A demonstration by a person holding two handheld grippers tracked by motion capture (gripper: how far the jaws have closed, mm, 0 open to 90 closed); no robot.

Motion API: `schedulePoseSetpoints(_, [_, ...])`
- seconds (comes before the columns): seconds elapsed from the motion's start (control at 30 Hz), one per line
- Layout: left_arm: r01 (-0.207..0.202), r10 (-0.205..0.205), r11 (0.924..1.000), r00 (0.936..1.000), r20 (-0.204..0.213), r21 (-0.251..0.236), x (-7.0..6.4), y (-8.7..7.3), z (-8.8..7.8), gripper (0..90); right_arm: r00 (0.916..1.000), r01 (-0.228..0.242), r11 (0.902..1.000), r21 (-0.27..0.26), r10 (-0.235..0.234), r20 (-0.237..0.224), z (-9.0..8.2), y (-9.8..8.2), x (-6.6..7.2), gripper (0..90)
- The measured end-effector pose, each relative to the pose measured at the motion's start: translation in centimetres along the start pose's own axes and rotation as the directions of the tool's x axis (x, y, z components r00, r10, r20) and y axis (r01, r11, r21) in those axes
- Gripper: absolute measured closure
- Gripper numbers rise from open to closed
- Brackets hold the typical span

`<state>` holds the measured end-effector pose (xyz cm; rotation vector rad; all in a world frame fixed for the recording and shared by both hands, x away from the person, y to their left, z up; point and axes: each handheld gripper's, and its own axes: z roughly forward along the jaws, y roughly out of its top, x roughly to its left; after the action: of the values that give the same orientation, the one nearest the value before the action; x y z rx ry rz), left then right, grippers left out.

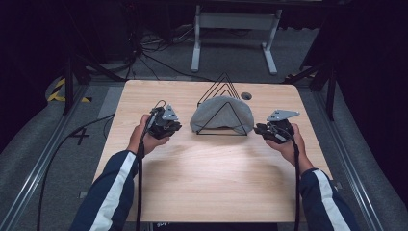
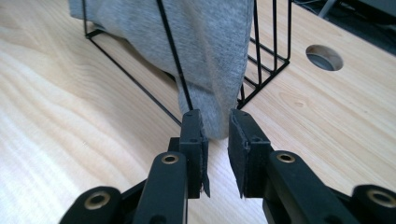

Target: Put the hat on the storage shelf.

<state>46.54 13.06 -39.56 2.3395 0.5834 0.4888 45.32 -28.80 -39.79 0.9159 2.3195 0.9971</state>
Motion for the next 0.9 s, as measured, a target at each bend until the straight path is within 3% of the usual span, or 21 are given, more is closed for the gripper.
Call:
schedulePoseSetpoints(0.1, [-0.029, 0.029, 0.9994, 0.9996, 0.0, 0.016, -0.7, -1.1, -1.6, 82.9, 0.9999, 0.015, 0.9999, 0.001, -0.015, -0.005, -1.4, -0.4, 0.3, 74.5])
schedulePoseSetpoints(0.23, [-0.037, 0.037, 0.9988, 0.9993, -0.002, 0.031, -1.2, -2.2, -2.9, 82.8, 0.9997, 0.024, 0.9996, 0.017, -0.024, -0.006, -2.3, -0.9, 0.5, 73.6])
schedulePoseSetpoints(0.37, [-0.029, 0.029, 0.9988, 0.9996, -0.003, 0.04, -1.8, -3.7, -4.3, 83.2, 0.9993, 0.037, 0.999, 0.024, -0.037, 0.0, -3.5, -1.7, 0.8, 71.6])
schedulePoseSetpoints(0.6, [-0.023, 0.022, 0.9971, 0.9996, 0.019, 0.072, -2.7, -7.8, -5.8, 77.5, 0.998, 0.063, 0.9963, 0.059, -0.063, 0.002, -5.0, -3.5, 1.5, 63.0])
schedulePoseSetpoints(0.7, [0.014, -0.016, 0.9968, 0.9995, 0.027, 0.079, -2.8, -9.8, -6.3, 72.8, 0.9981, 0.061, 0.9962, 0.062, -0.061, 0.009, -5.6, -4.3, 1.6, 58.5])
schedulePoseSetpoints(0.73, [0.014, -0.016, 0.9968, 0.9995, 0.027, 0.079, -2.8, -9.8, -6.3, 70.2, 0.9985, 0.054, 0.9966, 0.062, -0.054, 0.008, -5.7, -4.7, 1.6, 56.9])
schedulePoseSetpoints(0.77, [0.044, -0.046, 0.995, 0.9984, 0.031, 0.09, -2.9, -11.2, -6.6, 66.7, 0.9986, 0.051, 0.9966, 0.065, -0.052, 0.012, -5.9, -5.0, 1.6, 55.0])
schedulePoseSetpoints(0.9, [0.075, -0.076, 0.9942, 0.997, 0.011, 0.077, -3.4, -13.2, -7.1, 56.3, 0.9987, 0.046, 0.995, 0.088, -0.047, 0.018, -6.3, -6.6, 1.8, 49.8])
